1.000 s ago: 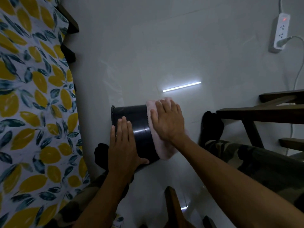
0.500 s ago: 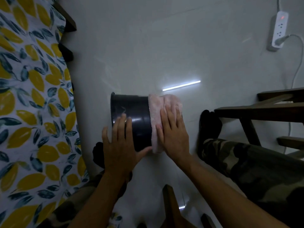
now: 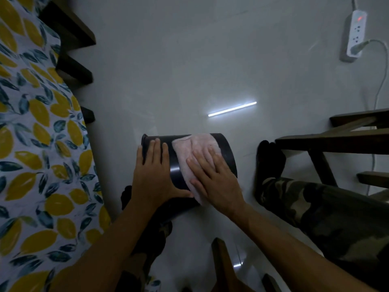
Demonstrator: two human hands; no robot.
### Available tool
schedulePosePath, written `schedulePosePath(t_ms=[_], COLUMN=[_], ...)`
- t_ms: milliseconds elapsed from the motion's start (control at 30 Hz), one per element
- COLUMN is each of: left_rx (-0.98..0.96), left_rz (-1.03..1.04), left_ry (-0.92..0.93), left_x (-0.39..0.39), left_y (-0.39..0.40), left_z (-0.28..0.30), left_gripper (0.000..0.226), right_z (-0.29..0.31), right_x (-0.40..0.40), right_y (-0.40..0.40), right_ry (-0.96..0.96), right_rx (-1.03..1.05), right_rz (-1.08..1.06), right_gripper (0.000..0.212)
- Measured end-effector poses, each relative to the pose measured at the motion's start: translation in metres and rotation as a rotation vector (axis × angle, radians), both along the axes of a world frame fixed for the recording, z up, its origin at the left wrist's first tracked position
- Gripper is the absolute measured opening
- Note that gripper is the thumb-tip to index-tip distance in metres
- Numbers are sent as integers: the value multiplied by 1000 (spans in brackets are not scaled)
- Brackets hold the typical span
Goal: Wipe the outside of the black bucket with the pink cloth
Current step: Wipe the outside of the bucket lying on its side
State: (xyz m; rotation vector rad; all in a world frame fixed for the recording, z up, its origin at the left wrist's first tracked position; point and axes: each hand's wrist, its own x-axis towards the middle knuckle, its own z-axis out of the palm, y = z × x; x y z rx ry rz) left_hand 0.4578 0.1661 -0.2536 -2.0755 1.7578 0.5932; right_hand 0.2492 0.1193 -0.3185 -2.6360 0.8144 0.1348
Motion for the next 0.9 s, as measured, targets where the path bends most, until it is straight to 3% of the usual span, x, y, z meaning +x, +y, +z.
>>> schedulePosePath(t_ms=[100,200,333,400,567,700,900], left_rx=[-49,-8,13,4,2,-3,-146], left_rz=[43,96,157,159,101,143,3], left_ry=[72,66,32,32,39,86,75], left_x=[-11,-19,-24,-23,-29,-43,-4], left_y=[16,24,29,30,35,51,-6], left_z=[-2,-3,-4,-4,-13,-14,-9], left_gripper=[150,152,159,160,160,156,142], right_z=[0,-4,-11,-14,1,6,1], right_x=[32,72,92,71,0,13,55], right_y=[-13,-39,-86,-93,-23,28,-32], right_ry=[-69,-70,185,255,26,18,29], right_rx=[41,109,276,216,-69,97,63], right_rz=[12,-65,-149,-235,-370,-179,-290], right_gripper=[70,52,56,61,53,63,53])
